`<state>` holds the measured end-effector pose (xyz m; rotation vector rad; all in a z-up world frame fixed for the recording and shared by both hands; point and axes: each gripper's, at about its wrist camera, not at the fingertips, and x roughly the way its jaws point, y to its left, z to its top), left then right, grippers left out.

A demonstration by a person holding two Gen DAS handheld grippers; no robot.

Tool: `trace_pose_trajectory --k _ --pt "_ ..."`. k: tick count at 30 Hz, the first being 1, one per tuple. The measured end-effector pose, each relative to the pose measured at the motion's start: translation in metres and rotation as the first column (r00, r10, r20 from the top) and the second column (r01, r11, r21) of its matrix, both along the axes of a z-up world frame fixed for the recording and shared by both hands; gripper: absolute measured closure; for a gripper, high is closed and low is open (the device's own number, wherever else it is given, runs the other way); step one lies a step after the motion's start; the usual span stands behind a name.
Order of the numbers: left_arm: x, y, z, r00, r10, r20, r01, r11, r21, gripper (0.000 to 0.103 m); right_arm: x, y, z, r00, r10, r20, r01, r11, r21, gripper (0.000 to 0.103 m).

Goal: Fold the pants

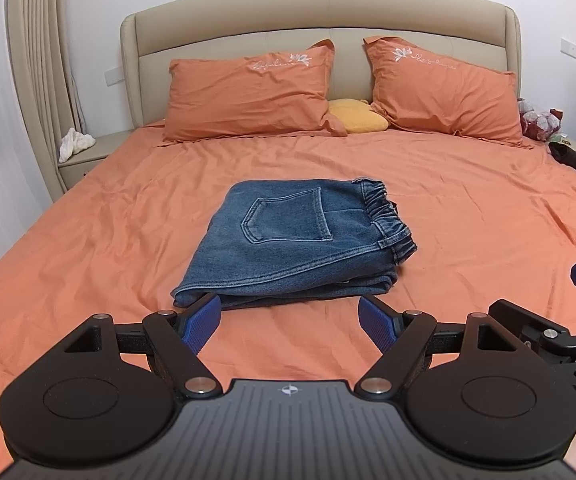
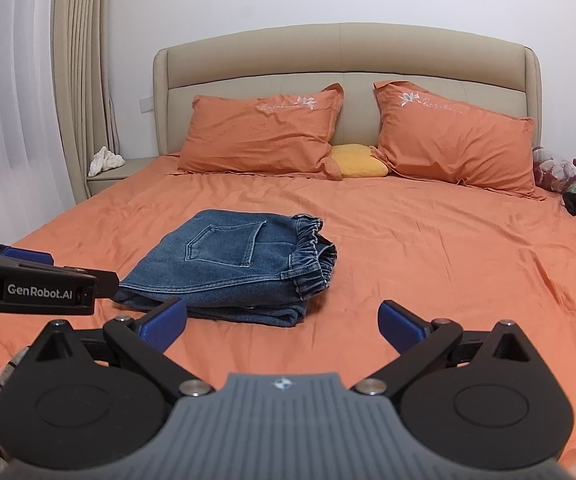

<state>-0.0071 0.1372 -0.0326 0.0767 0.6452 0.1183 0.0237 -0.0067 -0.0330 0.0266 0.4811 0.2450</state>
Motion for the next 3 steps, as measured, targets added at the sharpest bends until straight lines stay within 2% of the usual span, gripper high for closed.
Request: trace_pose_trajectory --k 3 --pt "-0.0011 -0.0026 0.0005 1.0 -0.002 0.0 0.002 1.0 -0.002 0.011 0.0006 -0.0002 0.0007 1.0 -0.002 -0.007 0.002 1.0 0.003 0.005"
